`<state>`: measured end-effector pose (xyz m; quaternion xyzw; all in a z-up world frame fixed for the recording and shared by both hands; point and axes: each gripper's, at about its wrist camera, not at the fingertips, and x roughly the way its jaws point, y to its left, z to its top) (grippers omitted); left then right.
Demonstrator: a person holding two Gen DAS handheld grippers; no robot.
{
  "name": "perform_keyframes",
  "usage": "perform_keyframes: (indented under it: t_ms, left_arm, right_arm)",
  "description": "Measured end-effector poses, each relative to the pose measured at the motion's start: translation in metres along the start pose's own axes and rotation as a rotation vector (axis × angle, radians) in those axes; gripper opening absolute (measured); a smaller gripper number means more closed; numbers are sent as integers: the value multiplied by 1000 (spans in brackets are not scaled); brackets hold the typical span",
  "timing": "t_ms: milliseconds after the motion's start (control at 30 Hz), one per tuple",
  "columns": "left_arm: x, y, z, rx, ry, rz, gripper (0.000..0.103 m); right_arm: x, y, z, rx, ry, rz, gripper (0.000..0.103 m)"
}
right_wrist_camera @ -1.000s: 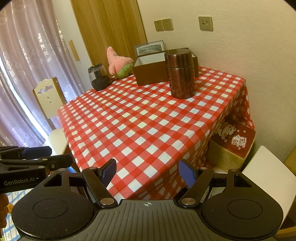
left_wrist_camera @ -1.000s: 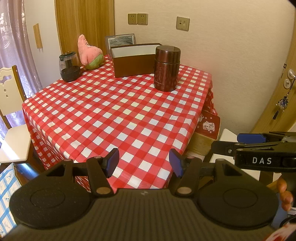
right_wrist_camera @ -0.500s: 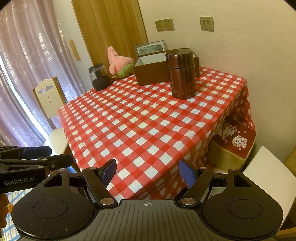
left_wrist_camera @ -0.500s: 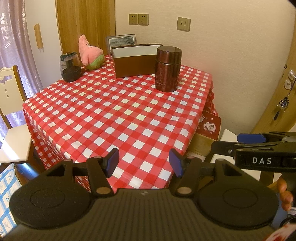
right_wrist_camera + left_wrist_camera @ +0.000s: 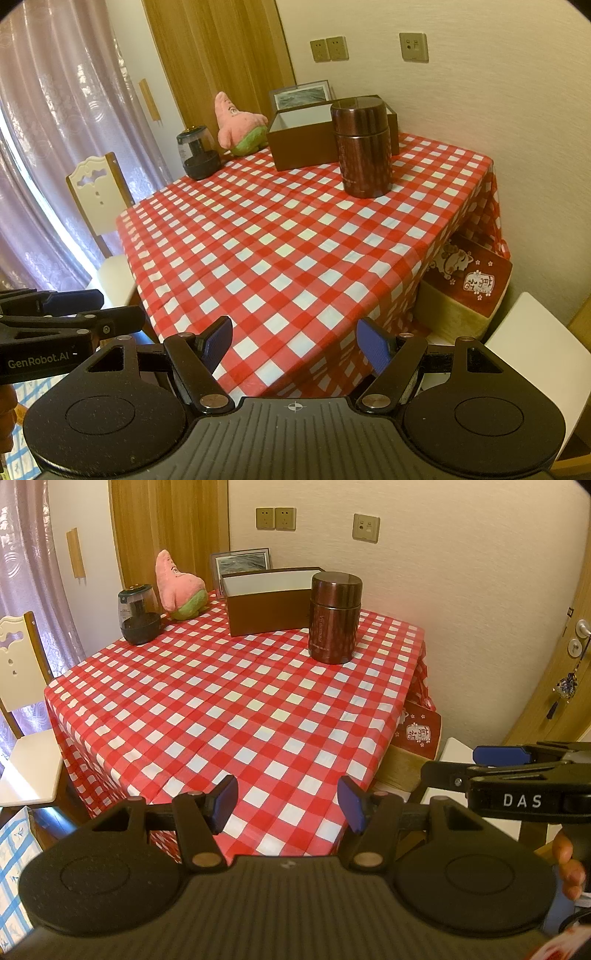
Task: Organize soft objects
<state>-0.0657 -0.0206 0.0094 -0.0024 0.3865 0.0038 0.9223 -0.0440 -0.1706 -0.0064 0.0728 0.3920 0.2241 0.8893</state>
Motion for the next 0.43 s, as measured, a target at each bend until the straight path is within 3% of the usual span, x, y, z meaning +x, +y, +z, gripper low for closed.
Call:
perform_keyframes:
  t_ms: [433]
  left_arm:
    - [2,2,5,-2,-2,4,57]
  right_arm:
    - [1,1,0,0,1,0,74]
